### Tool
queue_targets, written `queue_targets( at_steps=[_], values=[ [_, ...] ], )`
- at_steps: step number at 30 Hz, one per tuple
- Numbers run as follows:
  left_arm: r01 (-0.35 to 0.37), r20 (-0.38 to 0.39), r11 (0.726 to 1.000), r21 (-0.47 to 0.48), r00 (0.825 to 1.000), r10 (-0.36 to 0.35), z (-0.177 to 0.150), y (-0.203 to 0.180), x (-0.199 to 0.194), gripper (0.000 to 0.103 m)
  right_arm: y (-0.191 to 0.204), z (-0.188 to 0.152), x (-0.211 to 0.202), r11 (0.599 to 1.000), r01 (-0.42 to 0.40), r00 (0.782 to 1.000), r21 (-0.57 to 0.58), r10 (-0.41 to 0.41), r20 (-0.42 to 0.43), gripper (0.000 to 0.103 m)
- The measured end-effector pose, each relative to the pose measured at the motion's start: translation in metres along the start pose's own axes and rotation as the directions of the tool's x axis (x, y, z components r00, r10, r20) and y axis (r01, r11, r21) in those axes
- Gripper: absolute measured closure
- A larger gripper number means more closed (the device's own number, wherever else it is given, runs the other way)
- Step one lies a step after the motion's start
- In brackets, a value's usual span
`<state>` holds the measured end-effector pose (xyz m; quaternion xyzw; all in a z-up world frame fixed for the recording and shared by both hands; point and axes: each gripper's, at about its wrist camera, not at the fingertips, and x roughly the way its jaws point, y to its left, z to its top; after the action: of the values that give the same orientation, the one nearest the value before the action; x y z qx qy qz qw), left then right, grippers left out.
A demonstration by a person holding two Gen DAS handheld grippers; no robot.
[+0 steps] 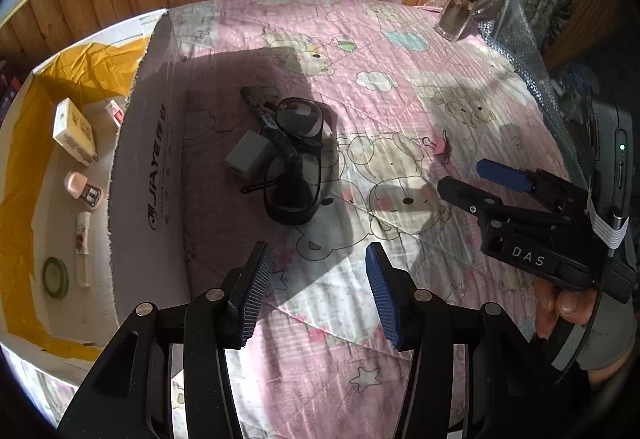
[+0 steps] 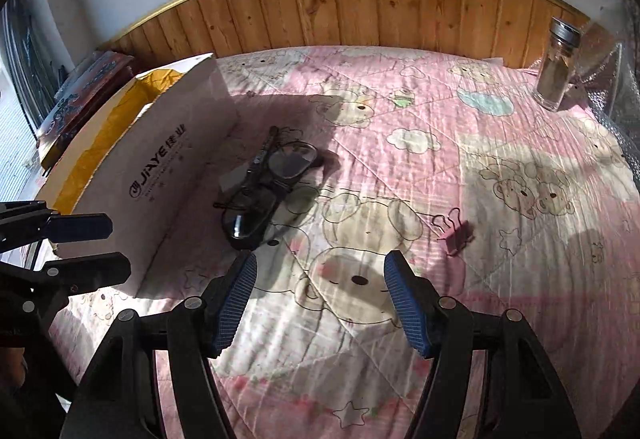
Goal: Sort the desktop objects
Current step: 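Move both tools back toward the glasses and binder clip on the bedspread, then grasp the black-framed glasses with the left tool while the right tool grasps the pink binder clip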
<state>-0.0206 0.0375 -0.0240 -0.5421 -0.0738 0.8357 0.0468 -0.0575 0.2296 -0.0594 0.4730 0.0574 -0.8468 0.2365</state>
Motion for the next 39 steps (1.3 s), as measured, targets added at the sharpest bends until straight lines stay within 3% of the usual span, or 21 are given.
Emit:
queue_targets(
  at_steps=[5,10,14,15,16,17,18,19,21,26,27,28,29,32,35,37,38,39],
  values=[
    [-0.034,-0.008,0.997,-0.076,0.999,0.033,0.022,0.009,0.049,0.051,-0.057,0.011,0.023,0.995,0.057,0.995,0.086,-0.05,-0.085,0.029],
    [-0.064,0.005,0.99,-0.126,0.998,0.065,0.034,0.017,0.083,0.051,-0.066,0.018,0.051,0.997,0.079,0.988,0.002,-0.078,-0.136,0.028],
    [-0.057,0.071,0.989,-0.136,0.995,0.068,0.046,0.014,0.091,0.043,-0.068,0.023,0.073,0.987,0.145,0.977,-0.073,-0.155,-0.147,0.028],
    [-0.053,0.083,0.99,-0.133,0.994,0.065,0.049,0.013,0.093,0.043,-0.069,0.024,0.078,0.988,0.138,0.976,-0.071,-0.148,-0.159,0.033],
    [-0.049,0.093,0.991,-0.123,0.994,0.06,0.051,0.011,0.093,0.043,-0.07,0.024,0.083,0.99,0.121,0.975,-0.066,-0.131,-0.182,0.056],
    [-0.04,0.104,0.993,-0.109,0.993,0.051,0.053,0.008,0.093,0.046,-0.069,0.023,0.087,0.991,0.113,0.972,-0.065,-0.124,-0.202,0.064],
    [-0.029,0.116,0.995,-0.1,0.992,0.04,0.052,0.007,0.092,0.054,-0.067,0.023,0.087,0.99,0.119,0.972,-0.077,-0.132,-0.196,0.064],
    [-0.023,0.124,0.996,-0.087,0.992,0.034,0.051,0.005,0.09,0.071,-0.064,0.022,0.085,0.99,0.109,0.972,-0.085,-0.124,-0.2,0.064],
    [-0.006,0.112,0.998,-0.066,0.994,0.013,0.047,0.004,0.088,0.089,-0.059,0.021,0.081,0.995,0.066,0.975,-0.08,-0.081,-0.207,0.064],
    [0.055,0.089,0.997,-0.06,0.995,-0.05,0.023,0.011,0.078,0.089,-0.046,0.026,0.064,0.997,0.005,0.984,-0.076,-0.018,-0.179,0.064],
    [0.049,0.096,0.997,-0.061,0.995,-0.043,0.02,0.012,0.076,0.082,-0.044,0.027,0.06,0.997,-0.004,0.985,-0.074,-0.008,-0.172,0.064],
    [0.036,0.111,0.998,-0.059,0.993,-0.029,0.02,0.014,0.074,0.062,-0.043,0.027,0.056,0.997,-0.013,0.986,-0.073,0.0,-0.166,0.064],
    [0.029,0.131,0.998,-0.063,0.991,-0.021,0.021,0.016,0.073,0.055,-0.043,0.029,0.053,0.997,-0.022,0.987,-0.071,0.01,-0.16,0.064],
    [0.009,0.113,0.997,-0.079,0.994,0.0,0.031,0.017,0.086,0.046,-0.042,0.031,0.045,0.998,-0.043,0.989,-0.056,0.034,-0.147,0.064],
    [-0.072,0.136,0.996,-0.055,0.988,0.079,0.045,0.012,0.099,0.039,-0.042,0.034,0.042,0.998,-0.05,0.989,-0.048,0.043,-0.139,0.064],
    [-0.035,0.053,0.997,-0.072,0.998,0.039,0.049,0.015,0.119,0.04,-0.043,0.035,0.042,0.998,-0.054,0.989,-0.041,0.047,-0.14,0.064],
    [-0.061,0.087,0.997,-0.051,0.994,0.065,0.05,0.011,0.117,0.04,-0.044,0.035,0.043,0.998,-0.054,0.989,-0.039,0.048,-0.14,0.064],
    [-0.073,0.075,0.997,-0.017,0.994,0.074,0.05,0.005,0.119,0.042,-0.044,0.036,0.042,0.998,-0.057,0.989,-0.039,0.051,-0.14,0.064]
  ],
)
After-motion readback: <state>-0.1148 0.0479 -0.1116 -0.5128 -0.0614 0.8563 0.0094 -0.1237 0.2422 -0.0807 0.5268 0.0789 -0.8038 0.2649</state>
